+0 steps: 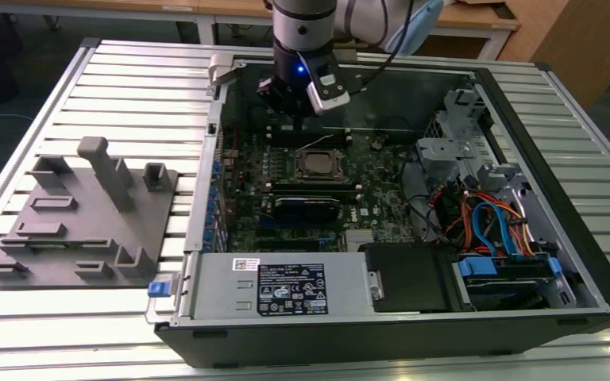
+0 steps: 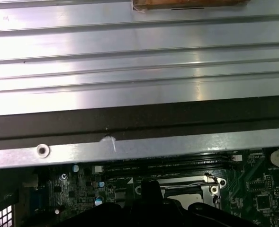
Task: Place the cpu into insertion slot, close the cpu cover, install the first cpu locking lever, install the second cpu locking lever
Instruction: 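Install the first cpu locking lever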
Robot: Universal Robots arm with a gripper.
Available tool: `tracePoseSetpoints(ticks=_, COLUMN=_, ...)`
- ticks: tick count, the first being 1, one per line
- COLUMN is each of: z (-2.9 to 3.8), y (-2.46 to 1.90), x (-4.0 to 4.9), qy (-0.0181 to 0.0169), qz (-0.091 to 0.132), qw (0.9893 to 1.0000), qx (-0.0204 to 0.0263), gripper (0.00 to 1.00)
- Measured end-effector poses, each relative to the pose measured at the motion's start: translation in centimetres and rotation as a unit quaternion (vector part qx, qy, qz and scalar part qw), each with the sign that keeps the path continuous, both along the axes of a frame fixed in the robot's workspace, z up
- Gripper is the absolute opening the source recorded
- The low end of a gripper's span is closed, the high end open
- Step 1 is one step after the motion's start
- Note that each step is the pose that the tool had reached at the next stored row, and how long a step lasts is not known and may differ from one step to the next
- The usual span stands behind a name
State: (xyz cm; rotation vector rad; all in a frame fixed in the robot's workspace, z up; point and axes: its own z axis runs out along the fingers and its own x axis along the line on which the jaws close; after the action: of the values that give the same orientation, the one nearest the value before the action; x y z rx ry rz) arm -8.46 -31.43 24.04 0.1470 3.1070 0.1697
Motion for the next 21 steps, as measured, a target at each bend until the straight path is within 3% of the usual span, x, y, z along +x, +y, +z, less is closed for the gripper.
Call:
tracePoseSetpoints(ticks=8, z=-0.39, y=0.0, x=1.0, qy=-0.0001, qz=0.001, qw=1.0, qx=-0.0003, gripper=0.1)
tracePoseSetpoints(ticks=12, z=-0.54, y=0.0, x=1.37, qy=0.0, qz=0.002, qw=1.0, qx=-0.0052, gripper=0.1)
tracePoseSetpoints(ticks=21, z=-0.75, y=0.0, x=2.31, qy=0.0, qz=0.01, qw=0.9999, qx=-0.0054, gripper=0.1)
